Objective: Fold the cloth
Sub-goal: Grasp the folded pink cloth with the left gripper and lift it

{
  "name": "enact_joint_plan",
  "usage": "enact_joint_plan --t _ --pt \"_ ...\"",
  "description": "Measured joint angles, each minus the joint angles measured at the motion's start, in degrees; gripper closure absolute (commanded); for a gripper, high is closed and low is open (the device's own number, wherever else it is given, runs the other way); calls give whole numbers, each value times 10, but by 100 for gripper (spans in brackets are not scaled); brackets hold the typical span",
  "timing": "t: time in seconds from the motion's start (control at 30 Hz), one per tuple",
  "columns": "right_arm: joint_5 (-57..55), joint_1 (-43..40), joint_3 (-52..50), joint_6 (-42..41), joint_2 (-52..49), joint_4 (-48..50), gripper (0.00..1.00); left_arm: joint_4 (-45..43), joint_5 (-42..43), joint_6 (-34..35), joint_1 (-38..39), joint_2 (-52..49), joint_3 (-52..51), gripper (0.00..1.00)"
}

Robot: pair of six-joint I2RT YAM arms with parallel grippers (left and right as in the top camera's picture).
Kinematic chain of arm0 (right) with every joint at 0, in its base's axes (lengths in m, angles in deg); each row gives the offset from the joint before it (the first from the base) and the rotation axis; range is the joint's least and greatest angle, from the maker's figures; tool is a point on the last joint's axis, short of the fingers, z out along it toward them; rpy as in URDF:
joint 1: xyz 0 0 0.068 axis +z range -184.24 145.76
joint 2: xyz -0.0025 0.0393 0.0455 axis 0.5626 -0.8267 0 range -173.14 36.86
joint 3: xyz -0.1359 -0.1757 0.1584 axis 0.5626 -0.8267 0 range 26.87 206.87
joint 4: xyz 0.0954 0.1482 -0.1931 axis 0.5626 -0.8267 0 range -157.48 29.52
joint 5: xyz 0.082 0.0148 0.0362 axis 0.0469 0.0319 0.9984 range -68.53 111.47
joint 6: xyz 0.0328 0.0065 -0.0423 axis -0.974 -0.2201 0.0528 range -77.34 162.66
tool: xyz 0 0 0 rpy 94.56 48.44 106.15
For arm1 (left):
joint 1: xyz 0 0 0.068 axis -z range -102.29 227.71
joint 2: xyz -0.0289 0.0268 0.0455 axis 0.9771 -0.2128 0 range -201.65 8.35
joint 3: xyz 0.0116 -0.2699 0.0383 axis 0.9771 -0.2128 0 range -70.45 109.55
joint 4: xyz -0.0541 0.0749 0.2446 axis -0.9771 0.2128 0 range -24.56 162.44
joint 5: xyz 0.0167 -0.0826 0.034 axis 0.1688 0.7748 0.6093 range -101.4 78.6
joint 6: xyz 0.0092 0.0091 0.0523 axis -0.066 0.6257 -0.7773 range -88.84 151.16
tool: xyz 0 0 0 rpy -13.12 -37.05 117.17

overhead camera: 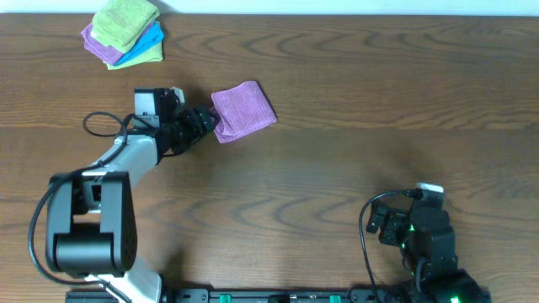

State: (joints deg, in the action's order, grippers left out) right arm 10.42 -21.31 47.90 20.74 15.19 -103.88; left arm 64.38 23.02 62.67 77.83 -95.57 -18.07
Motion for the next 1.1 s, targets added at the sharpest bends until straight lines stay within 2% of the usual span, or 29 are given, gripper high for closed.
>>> enact_joint_plan --t 0.3,0.47,0.57,0.6,0.63,0.7,0.77,0.8,0.97,1.1 --pt "-1 0 0 0 0 0 1 -78 57 52 3 -45 0 10" --pt "-2 0 0 0 0 0 1 -114 81 83 7 -63 4 9" --pt "-2 0 0 0 0 0 1 -132 92 100 15 -76 10 21" --pt "-2 0 0 0 0 0 1 -138 94 104 19 -81 10 29" --pt "-2 0 0 0 0 0 1 -141 96 110 23 -86 11 40" --pt "-2 0 0 0 0 0 1 -144 97 116 32 -97 13 57" --pt "-2 0 0 0 0 0 1 -145 98 120 39 -106 13 85" --pt "-2 0 0 0 0 0 1 -144 92 122 43 -111 12 94" --pt "-2 0 0 0 0 0 1 -206 91 120 46 -129 7 95" --pt "-2 0 0 0 0 0 1 -201 99 106 46 -135 31 94"
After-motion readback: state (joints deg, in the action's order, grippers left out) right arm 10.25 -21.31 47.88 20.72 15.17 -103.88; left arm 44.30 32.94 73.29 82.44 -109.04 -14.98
